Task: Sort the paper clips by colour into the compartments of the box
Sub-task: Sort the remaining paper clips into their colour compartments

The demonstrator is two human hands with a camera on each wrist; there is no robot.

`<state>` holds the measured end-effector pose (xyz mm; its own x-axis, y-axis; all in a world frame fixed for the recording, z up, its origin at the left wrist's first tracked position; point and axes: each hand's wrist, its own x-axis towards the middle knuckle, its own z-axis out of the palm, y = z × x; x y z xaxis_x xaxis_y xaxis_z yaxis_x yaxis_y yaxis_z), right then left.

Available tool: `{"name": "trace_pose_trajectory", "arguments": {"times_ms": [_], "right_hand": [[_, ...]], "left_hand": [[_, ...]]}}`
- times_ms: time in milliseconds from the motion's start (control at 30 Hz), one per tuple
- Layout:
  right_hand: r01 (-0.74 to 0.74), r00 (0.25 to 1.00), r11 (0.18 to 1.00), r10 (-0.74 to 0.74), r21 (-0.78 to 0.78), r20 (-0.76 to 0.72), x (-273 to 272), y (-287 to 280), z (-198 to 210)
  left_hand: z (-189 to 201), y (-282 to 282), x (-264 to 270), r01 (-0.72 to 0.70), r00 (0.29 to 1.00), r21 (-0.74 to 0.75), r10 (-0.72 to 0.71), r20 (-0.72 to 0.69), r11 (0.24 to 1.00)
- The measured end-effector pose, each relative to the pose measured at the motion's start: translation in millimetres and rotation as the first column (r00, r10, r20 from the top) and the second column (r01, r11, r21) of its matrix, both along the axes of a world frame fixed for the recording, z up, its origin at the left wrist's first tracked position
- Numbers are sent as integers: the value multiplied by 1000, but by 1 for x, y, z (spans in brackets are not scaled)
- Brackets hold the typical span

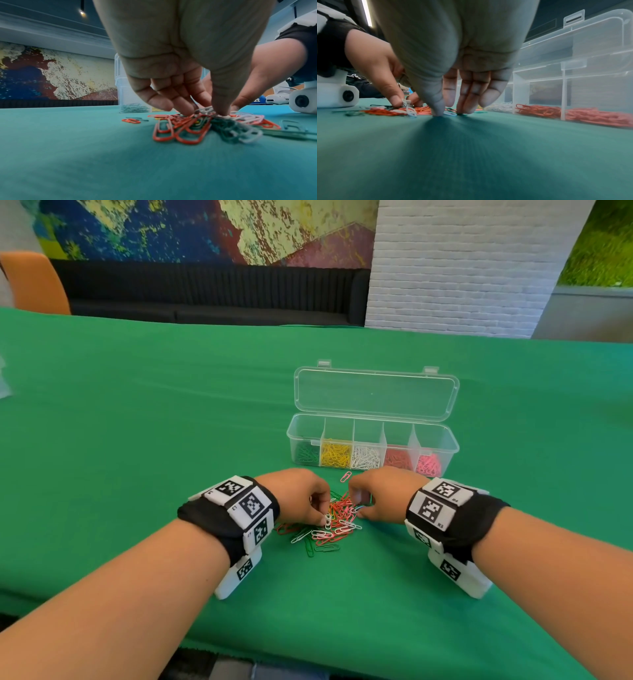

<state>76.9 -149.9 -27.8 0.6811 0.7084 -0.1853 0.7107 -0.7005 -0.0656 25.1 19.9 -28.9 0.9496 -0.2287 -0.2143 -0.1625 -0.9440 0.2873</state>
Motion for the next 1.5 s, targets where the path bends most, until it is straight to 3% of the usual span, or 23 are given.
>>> {"name": "trace_pose_trajectory", "arguments": {"times_ms": [433,667,933,1067,1200,1500], "right_hand": [[33,999,999,-32,-25,23,0,2,-3],[-79,990,995,85,-54,117,-6,5,2],[25,981,992,-1,-124,194,-7,9,-1],[20,992,1000,-18,-16,126,-11,8,1],[115,992,980,-121,162,26,-6,5,4],[239,954,951,-192,195,-232,-2,-1,5]], "left_hand": [[-1,3,1,-26,999,-72,29,36,997],[-3,4,3,-66,997,-202,71,15,977],[-3,0,3,-143,989,-275,127,-78,951],[0,-2,3,-234,972,-388,200,-127,891],[6,-4,1,-316,948,-501,244,-206,806],[6,-3,1,-304,950,-340,255,-181,890]]}}
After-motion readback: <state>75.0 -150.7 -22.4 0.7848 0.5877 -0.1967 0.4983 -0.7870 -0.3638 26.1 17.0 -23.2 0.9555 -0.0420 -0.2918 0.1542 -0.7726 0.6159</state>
